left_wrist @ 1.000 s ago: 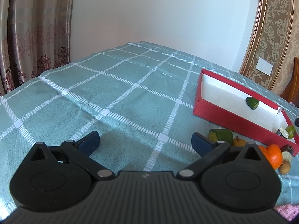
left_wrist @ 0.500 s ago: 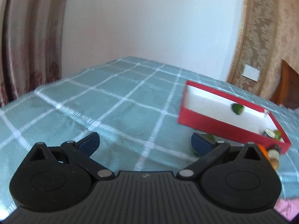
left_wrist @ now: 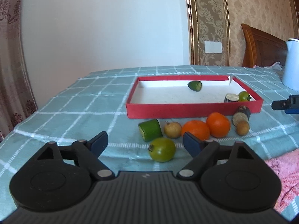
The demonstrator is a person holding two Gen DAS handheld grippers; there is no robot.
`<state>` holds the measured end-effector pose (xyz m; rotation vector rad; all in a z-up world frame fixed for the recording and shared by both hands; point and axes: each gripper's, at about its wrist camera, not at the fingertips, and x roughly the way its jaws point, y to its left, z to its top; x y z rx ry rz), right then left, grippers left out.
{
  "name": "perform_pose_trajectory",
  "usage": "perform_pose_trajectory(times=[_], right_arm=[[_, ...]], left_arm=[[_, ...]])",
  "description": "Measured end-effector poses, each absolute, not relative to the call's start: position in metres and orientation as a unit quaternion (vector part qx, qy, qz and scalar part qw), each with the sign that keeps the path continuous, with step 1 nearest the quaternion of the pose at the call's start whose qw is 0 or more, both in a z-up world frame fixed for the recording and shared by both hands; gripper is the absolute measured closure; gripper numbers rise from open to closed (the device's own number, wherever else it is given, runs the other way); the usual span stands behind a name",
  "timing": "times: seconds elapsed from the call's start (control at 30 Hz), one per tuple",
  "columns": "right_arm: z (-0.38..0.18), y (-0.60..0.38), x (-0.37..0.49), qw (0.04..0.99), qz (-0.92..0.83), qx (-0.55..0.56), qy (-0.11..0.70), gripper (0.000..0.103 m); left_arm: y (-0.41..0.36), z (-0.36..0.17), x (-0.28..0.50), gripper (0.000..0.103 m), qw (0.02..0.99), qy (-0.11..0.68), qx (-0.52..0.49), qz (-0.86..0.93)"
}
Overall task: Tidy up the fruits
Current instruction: 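Reach the left tool to the green guava and grasp it, then carry the guava into the red tray and open the left tool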
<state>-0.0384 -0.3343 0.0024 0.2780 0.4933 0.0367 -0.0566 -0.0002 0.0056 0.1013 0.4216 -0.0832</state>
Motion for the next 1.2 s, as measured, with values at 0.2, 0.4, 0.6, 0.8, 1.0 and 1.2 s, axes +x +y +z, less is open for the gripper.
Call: perform_pose_trajectory(times=[0.2, 0.4, 0.6, 0.8, 1.0, 1.2], right_arm=[[0.001, -0.336, -0.038, 0.959, 0.022, 0.144, 0.245, 0.033], [0.001, -0.337, -0.038, 0.958, 0.024, 0.15, 0.244, 0.033], [0.001, -0.338, -0.038, 0.957, 0.026, 0.153, 0.246, 0.033], [0.0, -0.339, -0.038, 0.957, 0.025, 0.156, 0.244, 0.033], [0.0, -0.339, -0.038, 0.956, 0.026, 0.159, 0.244, 0.033], [-0.001, -0.341, -0.037, 0.955, 0.026, 0.169, 0.243, 0.033]], left_arm=[[0.001, 0.001, -0.043, 0.046, 0.968, 0.239, 0.033, -0.061], [-0.006, -0.004, -0.038, 0.051, 0.964, 0.252, 0.038, -0.074], [-0.005, -0.011, -0.033, 0.07, 0.959, 0.27, 0.024, -0.078], [-0.003, -0.007, -0.036, 0.071, 0.96, 0.271, 0.014, -0.073], [-0.012, 0.023, -0.028, 0.071, 0.968, 0.239, 0.024, -0.08], [-0.029, 0.05, 0.025, 0.071, 0.97, 0.227, 0.032, -0.077]])
